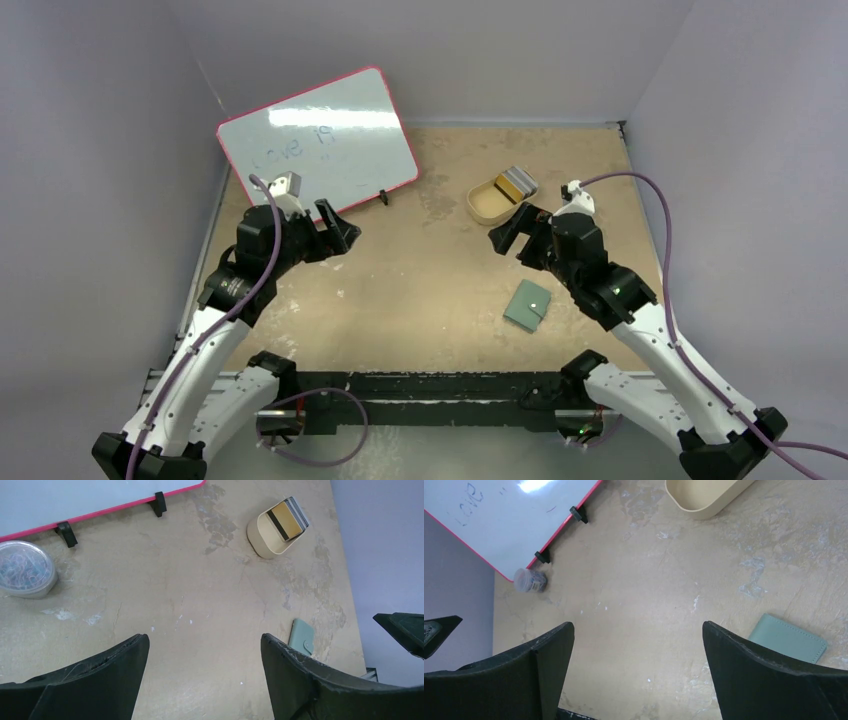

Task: Put the credit cards into the card holder
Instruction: Move the card holder to the center of the board.

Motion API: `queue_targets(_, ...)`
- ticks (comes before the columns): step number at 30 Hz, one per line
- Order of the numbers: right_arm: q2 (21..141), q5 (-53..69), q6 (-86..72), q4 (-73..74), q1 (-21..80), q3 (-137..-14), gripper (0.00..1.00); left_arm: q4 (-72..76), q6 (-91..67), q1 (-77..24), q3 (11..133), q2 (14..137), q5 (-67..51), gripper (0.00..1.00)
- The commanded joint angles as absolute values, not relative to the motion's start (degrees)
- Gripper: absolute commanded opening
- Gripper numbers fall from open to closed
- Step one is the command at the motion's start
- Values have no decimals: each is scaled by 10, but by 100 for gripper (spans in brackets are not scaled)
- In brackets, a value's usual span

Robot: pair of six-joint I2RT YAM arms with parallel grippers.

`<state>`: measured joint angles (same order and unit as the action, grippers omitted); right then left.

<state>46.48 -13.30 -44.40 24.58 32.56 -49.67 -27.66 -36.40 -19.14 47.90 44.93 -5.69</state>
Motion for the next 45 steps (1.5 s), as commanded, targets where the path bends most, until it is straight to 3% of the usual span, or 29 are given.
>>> queue_targets(1, 456, -133, -452, 252, 323, -523, 99, -253, -359, -187, 500, 445, -41, 82)
queue_targets(11, 458, -186, -514, 257, 323, -505, 99, -279, -341, -187, 487, 459, -17, 82)
queue_targets(18, 535, -202, -624, 319, 323, -492, 94, -277, -322, -188, 457, 431, -5, 82)
queue_targets(23, 612, -198, -673, 331, 323, -467, 74, -262, -326, -188, 444, 419, 23, 81)
queue_targets(26, 656, -211, -734, 371, 323, -467, 46, -278, -314, -187, 454, 425, 30, 81)
queue_targets(28, 687, -220, -781, 412, 323, -474, 40, -282, -314, -188, 452, 423, 30, 81)
queue_targets(38, 725, -234, -888, 494, 322, -462, 52, -284, -315, -187, 448, 398, 43, 81)
queue_targets(45, 763, -257, -938, 559, 318, -473, 53, -282, -314, -187, 448, 398, 42, 81)
